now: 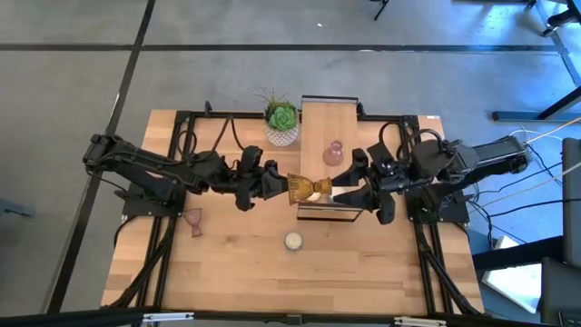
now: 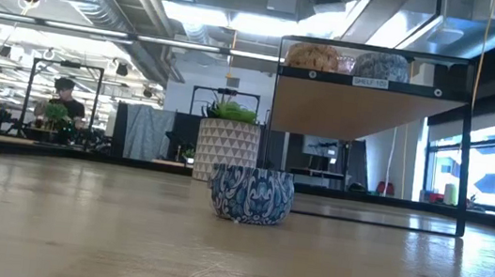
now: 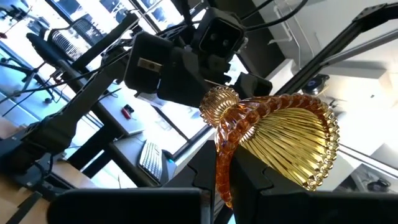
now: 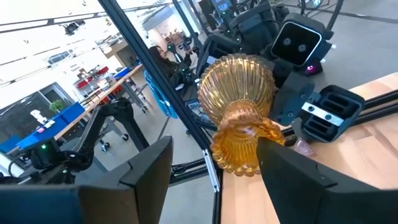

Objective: Pick & Place candle stick holders
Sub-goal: Put the orange glass candle holder on the shelf aligned with the pink glass candle holder

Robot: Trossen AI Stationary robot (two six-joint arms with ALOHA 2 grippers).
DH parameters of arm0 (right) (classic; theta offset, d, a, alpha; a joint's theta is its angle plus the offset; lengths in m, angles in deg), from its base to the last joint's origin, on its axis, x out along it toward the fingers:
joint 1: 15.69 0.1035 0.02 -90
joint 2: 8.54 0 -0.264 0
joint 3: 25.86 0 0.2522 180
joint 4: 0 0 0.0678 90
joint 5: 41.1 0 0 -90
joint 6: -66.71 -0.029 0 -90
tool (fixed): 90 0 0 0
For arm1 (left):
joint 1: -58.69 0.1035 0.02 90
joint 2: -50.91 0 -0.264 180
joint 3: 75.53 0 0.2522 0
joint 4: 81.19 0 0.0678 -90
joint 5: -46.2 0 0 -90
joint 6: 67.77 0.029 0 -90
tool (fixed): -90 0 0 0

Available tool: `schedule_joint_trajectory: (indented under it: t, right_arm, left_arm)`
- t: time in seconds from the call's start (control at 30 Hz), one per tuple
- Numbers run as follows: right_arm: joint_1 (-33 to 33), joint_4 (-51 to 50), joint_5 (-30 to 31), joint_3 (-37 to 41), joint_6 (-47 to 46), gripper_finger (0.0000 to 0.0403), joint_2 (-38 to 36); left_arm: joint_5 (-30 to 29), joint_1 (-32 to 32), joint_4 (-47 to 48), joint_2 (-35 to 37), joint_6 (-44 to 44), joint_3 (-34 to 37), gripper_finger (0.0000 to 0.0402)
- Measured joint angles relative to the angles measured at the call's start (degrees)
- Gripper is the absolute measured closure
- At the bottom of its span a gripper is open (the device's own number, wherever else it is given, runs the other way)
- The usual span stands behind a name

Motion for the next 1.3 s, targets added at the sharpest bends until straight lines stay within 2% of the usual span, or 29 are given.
schedule_joint_trajectory:
  t: [0.2, 0.67, 0.87, 1.13, 1.3]
  right_arm:
    - [-1.1, 1.3, -2.7, 0.0, 0.0, 0.0167, 0.6]
    - [-1.4, 2.8, -3.0, 0.0, 0.0, 0.0171, 1.4]
    - [-2.0, 2.8, -3.2, 0.0, -0.7, 0.0207, 1.5]
    - [-3.6, 4.3, -7.3, -0.1, -3.0, 0.0262, 3.4]
    - [-4.0, 4.7, -7.1, -0.1, -2.8, 0.0293, 3.6]
  left_arm:
    - [0.7, 1.2, -0.4, 0.0, 0.0, 0.0, 0.0385]
    - [2.0, 1.5, -0.5, 0.0, 0.0, 0.0, 0.0385]
    - [2.0, 1.5, -0.6, 0.0, 0.0, 0.0, 0.0385]
    - [2.7, 1.4, -0.5, 0.0, 0.2, 0.0, 0.0385]
    - [2.6, 1.4, -0.6, 0.1, 0.2, 0.0, 0.0385]
